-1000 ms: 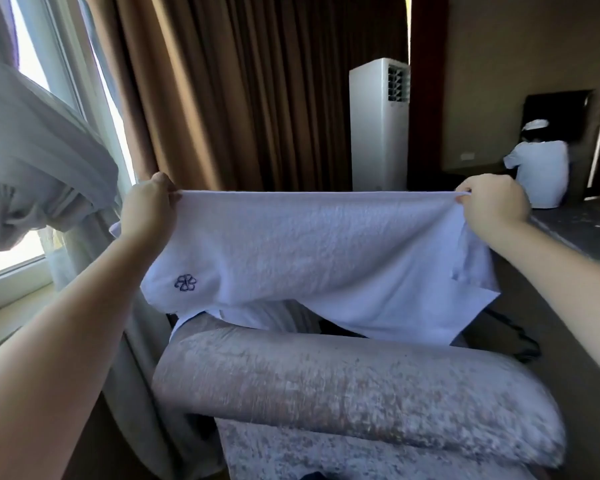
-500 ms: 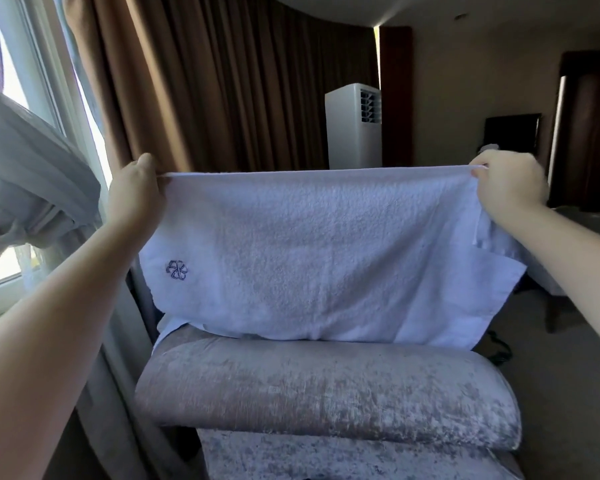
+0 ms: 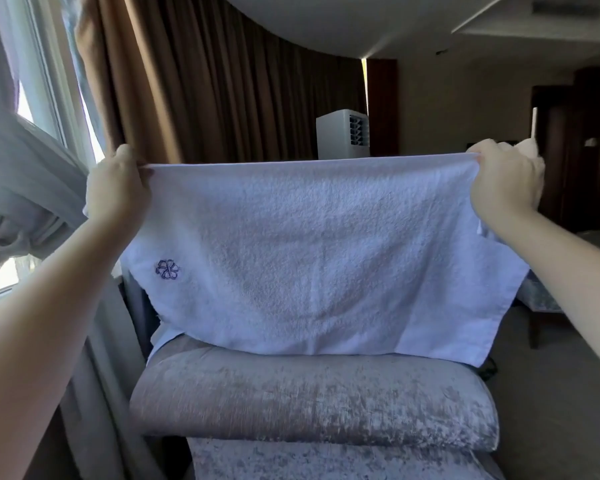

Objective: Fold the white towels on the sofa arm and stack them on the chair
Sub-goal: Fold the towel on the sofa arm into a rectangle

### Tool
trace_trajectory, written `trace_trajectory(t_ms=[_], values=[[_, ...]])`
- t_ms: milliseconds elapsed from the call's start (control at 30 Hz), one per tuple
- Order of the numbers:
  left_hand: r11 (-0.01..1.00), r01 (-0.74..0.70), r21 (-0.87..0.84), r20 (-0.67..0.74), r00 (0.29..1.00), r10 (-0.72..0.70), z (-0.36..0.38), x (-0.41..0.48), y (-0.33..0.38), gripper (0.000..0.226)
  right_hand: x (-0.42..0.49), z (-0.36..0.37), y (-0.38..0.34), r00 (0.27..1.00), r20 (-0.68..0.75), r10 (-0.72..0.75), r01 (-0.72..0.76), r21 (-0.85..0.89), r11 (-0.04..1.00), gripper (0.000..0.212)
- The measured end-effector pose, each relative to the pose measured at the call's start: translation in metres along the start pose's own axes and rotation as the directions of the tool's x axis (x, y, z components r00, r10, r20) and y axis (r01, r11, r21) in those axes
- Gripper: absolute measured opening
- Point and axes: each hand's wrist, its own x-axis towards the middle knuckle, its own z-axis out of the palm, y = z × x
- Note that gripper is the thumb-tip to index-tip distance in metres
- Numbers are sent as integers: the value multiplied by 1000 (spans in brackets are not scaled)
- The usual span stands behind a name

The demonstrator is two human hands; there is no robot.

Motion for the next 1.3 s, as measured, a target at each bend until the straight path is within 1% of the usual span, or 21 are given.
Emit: trace_trajectory(t_ms=[67,167,233,333,400,500,600,667,800,900,967,1033,1133,1233,1267,1300], values=[[998,14,-64,-49,999,-18,-16,-3,1,17,-3,-12,-5,997,-69,-15,17,25,1000,40],[992,15,-129,-124,992,-31,-39,-2,2,20,-4,-32,-9,982,-185,-24,42,93,995,29],[990,12,-138,-162,986,-35,-50,3,3,22,-1,-44,-11,969,-242,-51,73,82,994,27],[990,-5,-137,-177,984,-19,-57,8,7,21,8,-53,-15,969,-238,-61,72,39,997,26],[993,-11,-118,-160,987,-8,-50,7,7,20,9,-48,-15,979,-194,-55,61,26,998,26],[997,-36,-74,-89,996,29,-21,-3,-1,18,1,-27,-9,992,-106,-75,73,-24,997,30],[998,-42,-48,2,999,43,18,-20,-15,14,-18,10,3,994,19,-108,109,-79,991,31],[999,-42,-35,67,997,44,46,-33,-24,13,-33,39,12,988,122,-95,107,-91,990,30],[1000,-26,-9,223,974,27,104,-56,-43,6,-64,100,30,938,343,-40,85,-118,989,30],[1000,-30,6,317,948,27,145,-71,-50,5,-79,142,41,884,467,-24,116,-170,978,38],[998,-55,25,369,928,42,171,-78,-51,5,-84,164,45,851,525,18,93,-183,979,36],[997,-63,42,411,911,40,195,-84,-54,6,-88,183,47,836,546,51,71,-201,977,34],[997,-23,74,462,887,-14,225,-93,-60,8,-90,212,53,831,553,60,59,-195,979,37],[998,11,57,485,874,-38,252,-104,-65,8,-97,237,57,800,595,78,39,-181,983,39],[997,24,68,503,863,-55,261,-109,-68,6,-101,246,59,791,606,82,31,-174,984,42],[996,31,89,527,846,-74,269,-116,-70,9,-106,253,61,780,619,91,27,-179,983,44]])
